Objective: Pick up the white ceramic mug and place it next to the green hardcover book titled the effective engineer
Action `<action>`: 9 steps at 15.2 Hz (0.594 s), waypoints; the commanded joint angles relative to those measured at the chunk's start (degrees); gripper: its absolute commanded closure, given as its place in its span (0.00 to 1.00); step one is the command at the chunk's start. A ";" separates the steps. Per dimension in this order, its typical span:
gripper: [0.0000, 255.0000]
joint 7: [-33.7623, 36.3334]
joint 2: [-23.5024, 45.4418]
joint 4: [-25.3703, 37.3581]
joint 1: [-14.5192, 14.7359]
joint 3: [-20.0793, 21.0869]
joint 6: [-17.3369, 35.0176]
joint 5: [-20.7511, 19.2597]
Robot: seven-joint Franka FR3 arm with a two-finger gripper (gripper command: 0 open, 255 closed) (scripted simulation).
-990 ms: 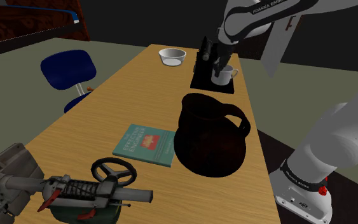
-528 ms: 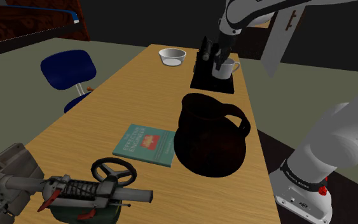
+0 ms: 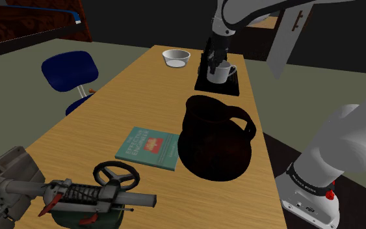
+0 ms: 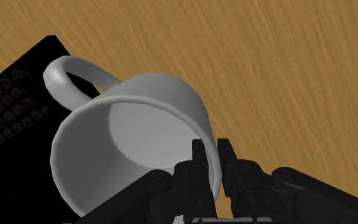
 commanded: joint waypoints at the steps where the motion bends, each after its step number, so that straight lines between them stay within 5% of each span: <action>1: 1.00 2.98 0.05 0.22 1.14 1.91 -0.37 0.22; 9: 1.00 14.35 3.51 4.08 5.54 9.23 -1.56 0.69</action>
